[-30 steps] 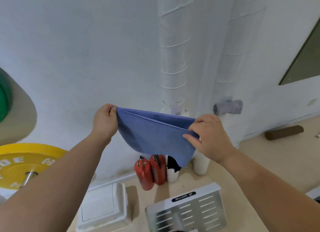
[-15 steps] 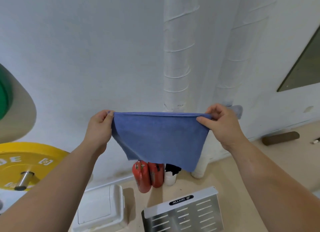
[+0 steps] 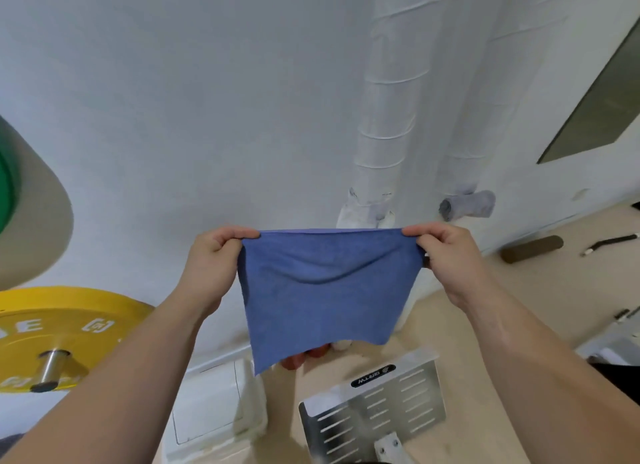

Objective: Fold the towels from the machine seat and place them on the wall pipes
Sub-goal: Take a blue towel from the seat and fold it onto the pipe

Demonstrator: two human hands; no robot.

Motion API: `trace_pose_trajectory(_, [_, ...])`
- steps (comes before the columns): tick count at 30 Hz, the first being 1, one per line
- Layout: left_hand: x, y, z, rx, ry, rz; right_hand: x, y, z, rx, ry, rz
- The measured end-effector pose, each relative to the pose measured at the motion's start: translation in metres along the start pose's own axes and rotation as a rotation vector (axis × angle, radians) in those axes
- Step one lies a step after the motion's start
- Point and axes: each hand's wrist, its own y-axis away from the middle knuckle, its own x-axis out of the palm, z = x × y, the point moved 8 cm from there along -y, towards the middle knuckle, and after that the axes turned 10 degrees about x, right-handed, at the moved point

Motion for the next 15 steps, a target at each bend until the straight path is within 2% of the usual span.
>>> trace_pose_trajectory(4, [-0.002, 0.017, 0.005, 0.036, -0.009, 0.012, 0.028, 0.025, -0.002, -0.034, 0.119, -0.075])
trace_pose_trajectory(7, [0.006, 0.034, -0.001, 0.101, -0.037, 0.065, 0.061, 0.050, -0.001, -0.037, 0.153, -0.059])
trace_pose_trajectory(10, [0.015, 0.049, -0.004, 0.095, -0.015, 0.072, 0.094, 0.075, -0.002, 0.009, 0.106, 0.007])
trace_pose_trajectory(13, [0.024, 0.062, -0.001, 0.026, 0.074, 0.115, 0.127, 0.098, -0.005, 0.094, -0.040, 0.162])
trace_pose_trajectory(15, [0.027, 0.070, -0.002, 0.014, 0.118, 0.159, 0.141, 0.109, -0.006, 0.062, -0.034, 0.222])
